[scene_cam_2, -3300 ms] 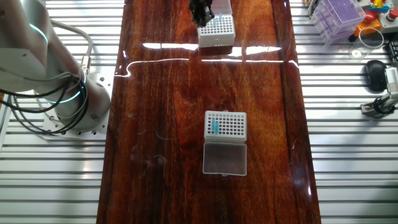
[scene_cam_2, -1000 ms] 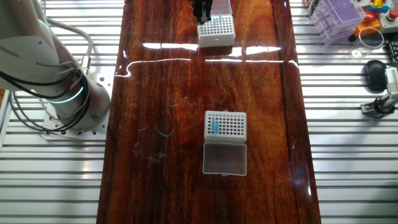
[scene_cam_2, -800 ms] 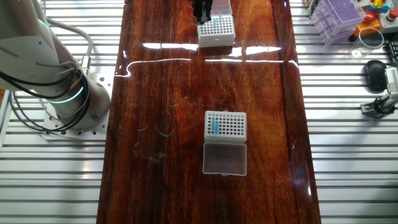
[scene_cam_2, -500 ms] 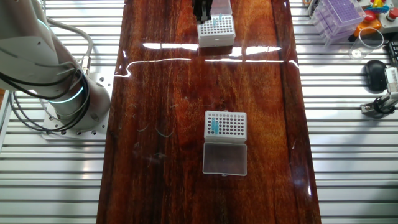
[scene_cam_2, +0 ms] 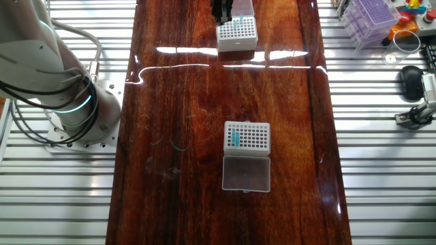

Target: Transfer all medium pipette tips from one holder to another

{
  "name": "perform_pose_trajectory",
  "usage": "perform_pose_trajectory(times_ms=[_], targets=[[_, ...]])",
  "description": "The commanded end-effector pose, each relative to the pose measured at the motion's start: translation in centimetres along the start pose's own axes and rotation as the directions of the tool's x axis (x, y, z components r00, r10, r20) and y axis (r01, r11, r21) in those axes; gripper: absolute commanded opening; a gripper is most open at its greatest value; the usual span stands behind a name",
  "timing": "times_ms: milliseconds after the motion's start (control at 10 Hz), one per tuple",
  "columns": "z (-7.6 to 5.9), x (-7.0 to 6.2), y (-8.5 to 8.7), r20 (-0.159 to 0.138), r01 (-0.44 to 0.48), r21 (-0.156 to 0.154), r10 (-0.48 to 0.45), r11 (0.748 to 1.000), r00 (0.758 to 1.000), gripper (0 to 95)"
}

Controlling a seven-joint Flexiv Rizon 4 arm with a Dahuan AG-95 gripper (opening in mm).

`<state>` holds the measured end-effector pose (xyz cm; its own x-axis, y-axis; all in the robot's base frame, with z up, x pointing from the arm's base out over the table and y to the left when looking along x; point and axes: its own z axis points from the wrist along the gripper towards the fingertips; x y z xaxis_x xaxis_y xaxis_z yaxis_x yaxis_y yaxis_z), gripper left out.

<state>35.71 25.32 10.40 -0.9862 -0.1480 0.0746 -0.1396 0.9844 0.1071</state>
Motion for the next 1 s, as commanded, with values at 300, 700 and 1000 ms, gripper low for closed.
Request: perform_pose_trajectory(times_ms=[300, 700, 1000], targets=[[-1.4, 0.3, -1.0, 0.0, 0.035, -0.011, -0.035, 0.999, 0.999, 0.0], [-3.3, 0.4, -3.9, -0.021, 0.1, -0.019, -0.1, 0.995, 0.995, 0.0], [-4.5, 0.8, -7.6, -0.031, 0.17, -0.017, -0.17, 0.985, 0.985, 0.0]])
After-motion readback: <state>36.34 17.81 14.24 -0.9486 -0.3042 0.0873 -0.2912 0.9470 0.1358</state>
